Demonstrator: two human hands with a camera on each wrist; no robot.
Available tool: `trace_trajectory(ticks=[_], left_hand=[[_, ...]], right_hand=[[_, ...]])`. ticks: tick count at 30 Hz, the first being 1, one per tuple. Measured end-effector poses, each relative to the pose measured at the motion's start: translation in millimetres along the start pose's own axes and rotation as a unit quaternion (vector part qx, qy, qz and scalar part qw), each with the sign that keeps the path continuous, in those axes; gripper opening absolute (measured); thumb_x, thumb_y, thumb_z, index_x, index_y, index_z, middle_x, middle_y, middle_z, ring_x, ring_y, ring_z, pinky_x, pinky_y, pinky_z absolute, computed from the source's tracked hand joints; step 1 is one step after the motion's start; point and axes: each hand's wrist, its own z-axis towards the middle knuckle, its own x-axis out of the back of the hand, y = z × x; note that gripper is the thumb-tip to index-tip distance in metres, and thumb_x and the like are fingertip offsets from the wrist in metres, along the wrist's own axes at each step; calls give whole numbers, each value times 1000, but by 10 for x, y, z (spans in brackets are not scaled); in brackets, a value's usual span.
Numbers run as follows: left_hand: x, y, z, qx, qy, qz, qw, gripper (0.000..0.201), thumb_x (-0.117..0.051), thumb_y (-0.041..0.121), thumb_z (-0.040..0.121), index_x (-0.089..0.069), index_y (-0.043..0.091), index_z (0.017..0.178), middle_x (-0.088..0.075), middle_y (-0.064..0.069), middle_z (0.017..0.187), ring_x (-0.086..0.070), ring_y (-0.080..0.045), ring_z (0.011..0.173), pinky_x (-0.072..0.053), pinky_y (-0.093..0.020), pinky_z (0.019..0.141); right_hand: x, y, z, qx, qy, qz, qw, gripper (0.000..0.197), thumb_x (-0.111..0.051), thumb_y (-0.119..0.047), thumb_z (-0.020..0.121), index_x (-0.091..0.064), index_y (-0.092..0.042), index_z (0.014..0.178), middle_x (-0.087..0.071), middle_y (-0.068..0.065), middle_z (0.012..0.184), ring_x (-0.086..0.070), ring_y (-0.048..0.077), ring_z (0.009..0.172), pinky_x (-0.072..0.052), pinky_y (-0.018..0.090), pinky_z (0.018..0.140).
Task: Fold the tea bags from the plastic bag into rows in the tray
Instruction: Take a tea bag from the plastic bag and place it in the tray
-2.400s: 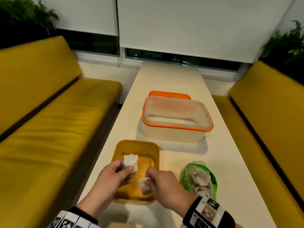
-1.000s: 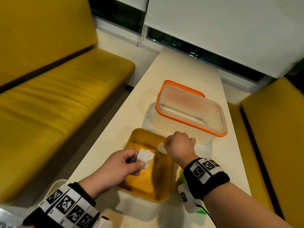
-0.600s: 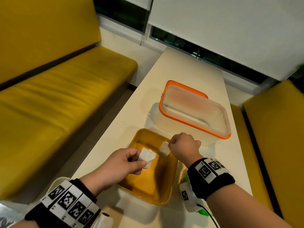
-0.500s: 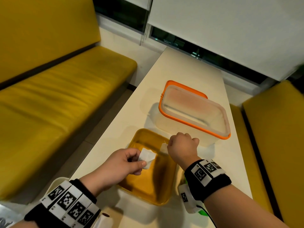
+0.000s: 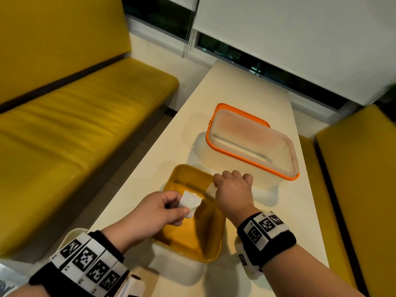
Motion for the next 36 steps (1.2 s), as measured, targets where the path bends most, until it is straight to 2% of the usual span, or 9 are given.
trace_trajectory(ticks=[4,7,9,19,24,28,31,33,36], left_hand=[[-8,6,-5,0,3,5,1000,35,-67,12,84,-51,-18,92,-61,-12,71,-65,-14,68,-56,-33,77],[-9,9,-7,1,3,4,1000,35,-67,11,84,-49,-19,91,-59,-12,71,-64,-14,67,-56,-35,78],[-12,4,-1,2,7,-1,1000,34,-67,9,84,-49,-20,91,-59,-13,71,-63,-14,66,-56,-30,74],[7,-3,7,5,-2,8,1000,35,-67,9,84,-50,-20,93,-58,-15,74,-63,-10,65,-53,-18,64],[14,-6,4,12,-6,3,1000,34,-66,7,84,-49,-21,93,-54,-16,76,-61,-12,65,-54,-20,64],[2,14,15,25,-9,-5,1000,34,-65,8,85,-50,-20,96,-57,-15,76,-60,-16,69,-56,-22,67],[-5,31,42,50,-6,-7,999,26,-65,9,86,-54,-13,88,-61,-12,75,-63,-17,69,-58,-24,68],[-26,69,53,59,2,-2,998,13,-64,8,86,-58,-1,79,-63,-12,74,-64,-18,68,-59,-25,69],[-76,140,71,56,12,6,998,17,-64,7,86,-61,12,71,-65,-9,72,-65,-19,69,-59,-27,70]], right_hand=[[-27,-24,-47,24,-14,-11,1000,27,-48,-15,86,-61,-25,108,-55,0,108,-44,26,106,-26,44,91],[-33,-19,-60,39,-29,-14,999,30,-48,-11,86,-64,-24,108,-55,1,107,-44,25,106,-26,43,92],[-31,-30,-64,49,-32,-24,998,31,-46,-8,85,-65,-22,106,-55,3,105,-44,27,105,-26,43,91],[27,-109,39,-52,-21,-24,998,33,-43,-6,82,-42,-16,113,-53,6,106,-47,30,102,-28,45,90],[4,-83,86,-82,-39,-15,996,37,-41,-6,80,-35,-15,116,-55,3,88,-52,28,85,-29,43,84],[38,-56,94,-104,-52,14,993,35,-45,-10,78,-36,-17,111,-49,0,81,-44,26,75,-29,43,81],[166,-19,64,-114,-58,61,990,35,-47,-14,76,-40,-19,110,-53,1,90,-47,25,84,-28,43,82],[262,9,51,-123,-63,84,987,37,-47,-13,76,-45,-21,111,-57,0,96,-51,24,91,-26,42,81],[388,62,18,-138,-61,155,976,34,-49,-14,80,-55,-27,111,-58,-4,98,-53,21,98,-27,39,85]])
